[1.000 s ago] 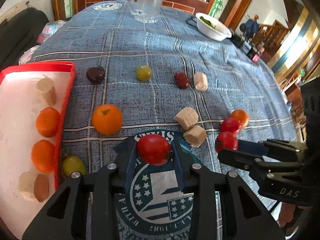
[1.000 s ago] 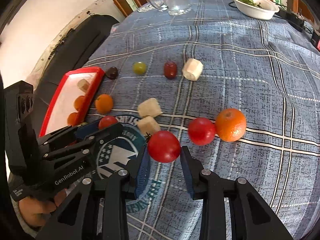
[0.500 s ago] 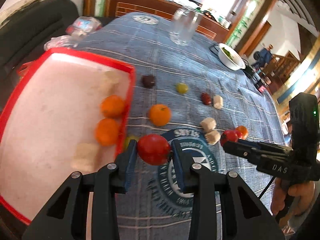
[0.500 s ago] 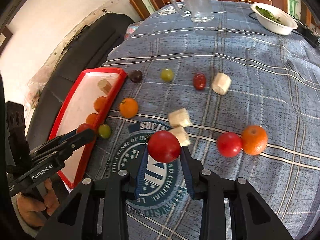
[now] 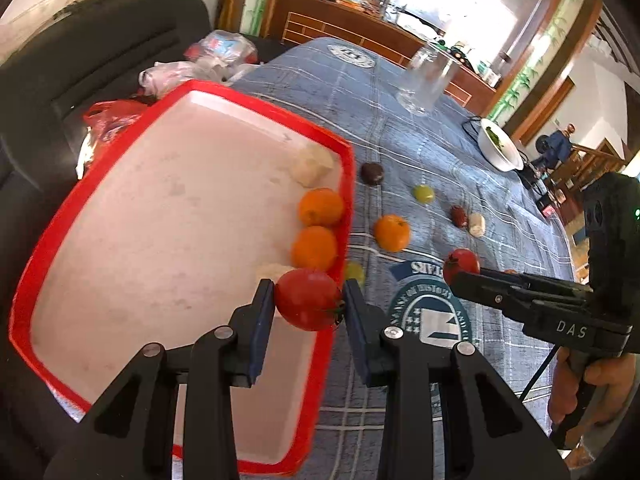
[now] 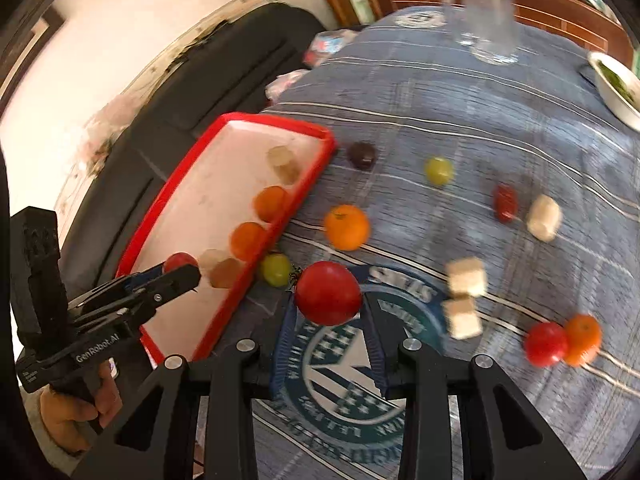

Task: Organize fruits
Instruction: 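Carry tomato with left gripper over red tray while right gripper carries its tomato there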

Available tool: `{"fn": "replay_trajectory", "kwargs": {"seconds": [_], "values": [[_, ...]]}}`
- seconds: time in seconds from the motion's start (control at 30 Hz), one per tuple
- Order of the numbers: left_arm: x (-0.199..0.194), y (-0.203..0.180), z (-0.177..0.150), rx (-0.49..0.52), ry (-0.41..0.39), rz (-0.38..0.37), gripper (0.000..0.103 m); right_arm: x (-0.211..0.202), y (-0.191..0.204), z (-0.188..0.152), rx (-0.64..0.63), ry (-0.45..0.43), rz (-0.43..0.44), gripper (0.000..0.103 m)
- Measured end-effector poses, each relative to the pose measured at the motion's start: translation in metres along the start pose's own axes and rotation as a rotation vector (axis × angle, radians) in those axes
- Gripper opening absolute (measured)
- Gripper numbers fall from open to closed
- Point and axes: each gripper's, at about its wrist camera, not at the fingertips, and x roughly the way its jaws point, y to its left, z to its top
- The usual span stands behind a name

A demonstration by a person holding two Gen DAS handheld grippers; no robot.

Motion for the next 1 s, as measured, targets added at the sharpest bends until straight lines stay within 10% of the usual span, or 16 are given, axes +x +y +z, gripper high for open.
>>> {"fn": "replay_trajectory", "kwargs": {"seconds": [1.0], "values": [[-0.018,0.076,-0.037,-0.126,0.042,0.080,0.032,0.091,0.126,0.003,-0.306,0.212,0.127,0.033]]}}
